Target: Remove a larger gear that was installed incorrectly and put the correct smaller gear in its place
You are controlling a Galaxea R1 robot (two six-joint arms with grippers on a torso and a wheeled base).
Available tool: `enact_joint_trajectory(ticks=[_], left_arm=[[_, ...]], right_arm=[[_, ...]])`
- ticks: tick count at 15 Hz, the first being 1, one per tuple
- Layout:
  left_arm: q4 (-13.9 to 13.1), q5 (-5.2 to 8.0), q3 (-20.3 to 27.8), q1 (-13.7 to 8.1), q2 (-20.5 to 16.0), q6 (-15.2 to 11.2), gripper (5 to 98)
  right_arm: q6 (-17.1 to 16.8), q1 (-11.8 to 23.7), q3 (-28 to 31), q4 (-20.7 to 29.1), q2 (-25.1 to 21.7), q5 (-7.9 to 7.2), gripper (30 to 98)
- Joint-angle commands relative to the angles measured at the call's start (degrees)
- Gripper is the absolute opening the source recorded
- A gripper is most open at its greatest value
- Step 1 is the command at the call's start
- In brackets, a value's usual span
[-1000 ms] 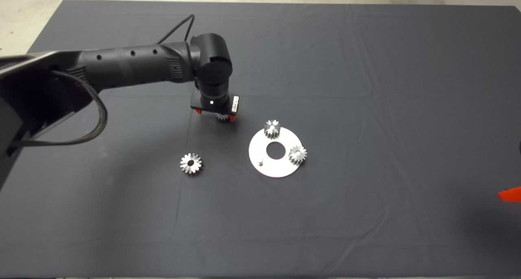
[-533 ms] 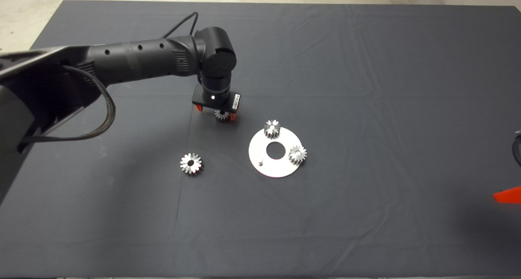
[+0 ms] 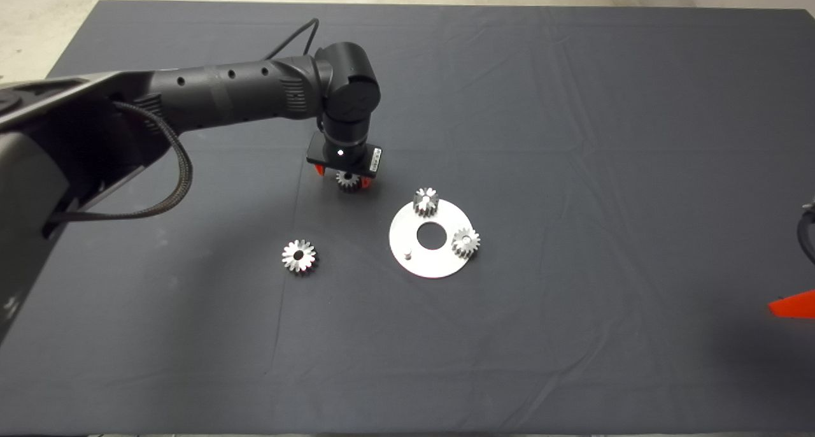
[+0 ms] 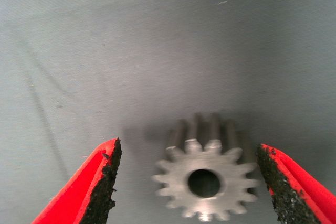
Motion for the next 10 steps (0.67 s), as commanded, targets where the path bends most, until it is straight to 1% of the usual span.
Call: enact_joint_trajectory(ticks=[1, 2, 4, 5, 7, 9, 10], left_arm=[[-1.77, 4.09, -0.05, -0.53, 0.60, -0.53, 65.2], [-1.77, 4.12, -0.22, -0.61, 0.52, -0.53, 61.6], [-1.77, 4.08, -0.22, -0.70, 0.25, -0.53, 59.3], [-1.77, 4.08, -0.31, -0.70, 0.08, -0.53, 56.3], [-1.77, 4.17, -0.31, -0.70, -0.18, -0.53, 55.9], [-1.77, 4.25, -0.57, -0.70, -0.16, -0.53, 55.9], [-1.77, 4.25, -0.57, -0.70, -0.19, -0.53, 53.2]], right_arm=[[0.55, 0.43, 0.17, 1.73, 0.28, -6.22, 79.2], [0.55, 0.40, 0.17, 1.73, 0.28, -6.22, 79.2], [0.55, 0.42, 0.17, 1.73, 0.28, -6.30, 79.2], [0.55, 0.36, 0.17, 1.73, 0.37, -6.27, 79.2], [0.64, 0.43, 0.17, 1.73, 1.05, -6.22, 79.2], [1.63, 0.42, 0.17, 1.73, 1.33, -6.30, 79.2], [1.70, 0.36, 0.26, 1.73, 1.51, -6.39, 79.2]])
